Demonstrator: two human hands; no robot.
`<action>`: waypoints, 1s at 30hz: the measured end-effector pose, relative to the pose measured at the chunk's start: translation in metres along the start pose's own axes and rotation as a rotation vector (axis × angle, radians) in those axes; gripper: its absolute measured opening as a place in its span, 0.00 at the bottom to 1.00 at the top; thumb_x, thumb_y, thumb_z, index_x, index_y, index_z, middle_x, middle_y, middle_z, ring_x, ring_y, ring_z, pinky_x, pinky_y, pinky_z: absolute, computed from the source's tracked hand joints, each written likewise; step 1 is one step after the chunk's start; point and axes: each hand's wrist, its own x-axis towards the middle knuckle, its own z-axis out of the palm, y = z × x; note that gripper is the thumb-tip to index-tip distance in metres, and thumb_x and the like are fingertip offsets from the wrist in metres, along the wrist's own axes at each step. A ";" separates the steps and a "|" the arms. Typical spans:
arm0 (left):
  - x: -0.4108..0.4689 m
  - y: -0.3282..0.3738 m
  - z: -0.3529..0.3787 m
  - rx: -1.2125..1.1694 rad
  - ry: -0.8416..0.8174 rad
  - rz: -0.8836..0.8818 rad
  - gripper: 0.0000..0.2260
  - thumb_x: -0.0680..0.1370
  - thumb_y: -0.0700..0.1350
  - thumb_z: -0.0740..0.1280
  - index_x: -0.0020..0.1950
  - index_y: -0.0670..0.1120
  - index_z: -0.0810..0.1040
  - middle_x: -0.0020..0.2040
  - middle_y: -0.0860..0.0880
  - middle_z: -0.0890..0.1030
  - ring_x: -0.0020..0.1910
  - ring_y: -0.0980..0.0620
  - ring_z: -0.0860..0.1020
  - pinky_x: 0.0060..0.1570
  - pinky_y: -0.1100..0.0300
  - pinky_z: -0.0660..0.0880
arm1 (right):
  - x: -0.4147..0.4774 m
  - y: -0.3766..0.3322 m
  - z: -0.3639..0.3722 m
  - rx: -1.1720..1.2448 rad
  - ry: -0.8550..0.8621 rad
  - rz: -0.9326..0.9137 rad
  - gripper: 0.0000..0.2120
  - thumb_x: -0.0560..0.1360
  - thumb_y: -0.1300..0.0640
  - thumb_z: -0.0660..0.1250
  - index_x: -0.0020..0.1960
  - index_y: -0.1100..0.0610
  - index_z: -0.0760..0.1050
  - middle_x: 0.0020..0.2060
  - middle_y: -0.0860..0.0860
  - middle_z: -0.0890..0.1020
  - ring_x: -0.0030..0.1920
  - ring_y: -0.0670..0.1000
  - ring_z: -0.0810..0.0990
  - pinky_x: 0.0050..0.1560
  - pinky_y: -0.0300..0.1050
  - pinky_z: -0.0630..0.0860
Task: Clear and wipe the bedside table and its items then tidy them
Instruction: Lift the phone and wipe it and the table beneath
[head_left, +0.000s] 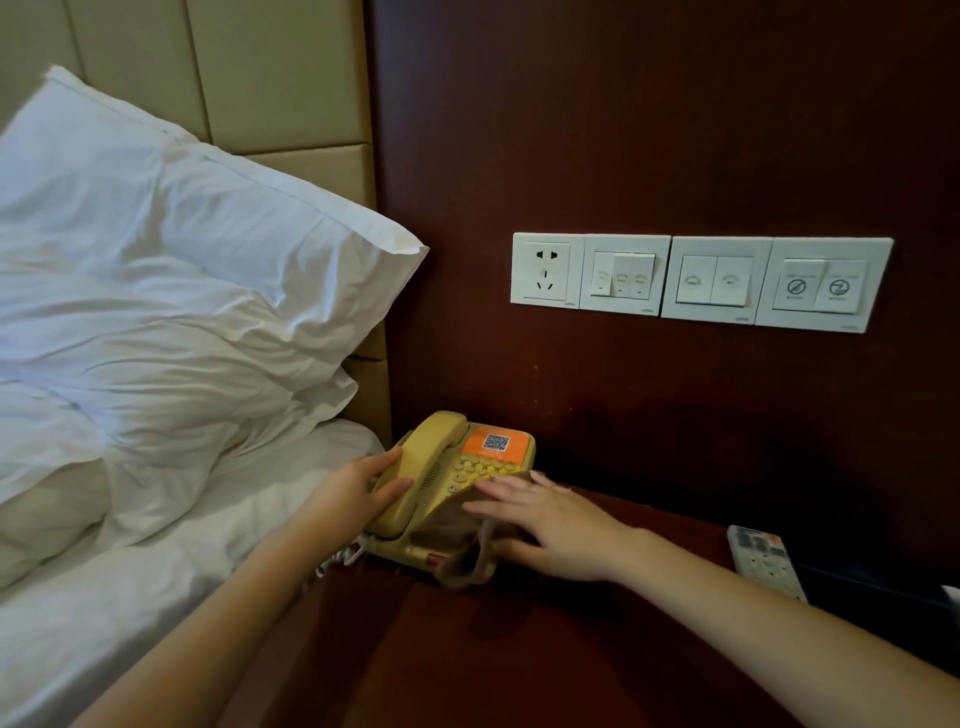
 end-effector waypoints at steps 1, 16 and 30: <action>-0.001 0.000 0.000 -0.006 -0.001 -0.004 0.24 0.78 0.53 0.62 0.74 0.52 0.63 0.66 0.47 0.74 0.62 0.49 0.74 0.56 0.62 0.69 | 0.003 0.005 0.000 0.013 0.027 0.046 0.27 0.78 0.35 0.49 0.75 0.40 0.55 0.77 0.43 0.53 0.76 0.43 0.48 0.74 0.52 0.41; -0.006 0.006 0.002 0.006 -0.011 -0.048 0.24 0.79 0.54 0.59 0.75 0.54 0.60 0.65 0.44 0.75 0.60 0.48 0.75 0.55 0.60 0.71 | -0.030 -0.045 0.005 -0.064 -0.002 -0.072 0.25 0.82 0.45 0.51 0.77 0.46 0.54 0.77 0.45 0.52 0.77 0.45 0.46 0.72 0.43 0.36; -0.014 -0.012 -0.001 -0.188 0.184 -0.250 0.23 0.79 0.56 0.58 0.71 0.47 0.65 0.62 0.42 0.74 0.56 0.45 0.75 0.56 0.50 0.73 | -0.050 0.024 -0.071 0.049 0.518 0.583 0.19 0.80 0.54 0.59 0.71 0.51 0.67 0.43 0.47 0.80 0.36 0.44 0.78 0.32 0.37 0.70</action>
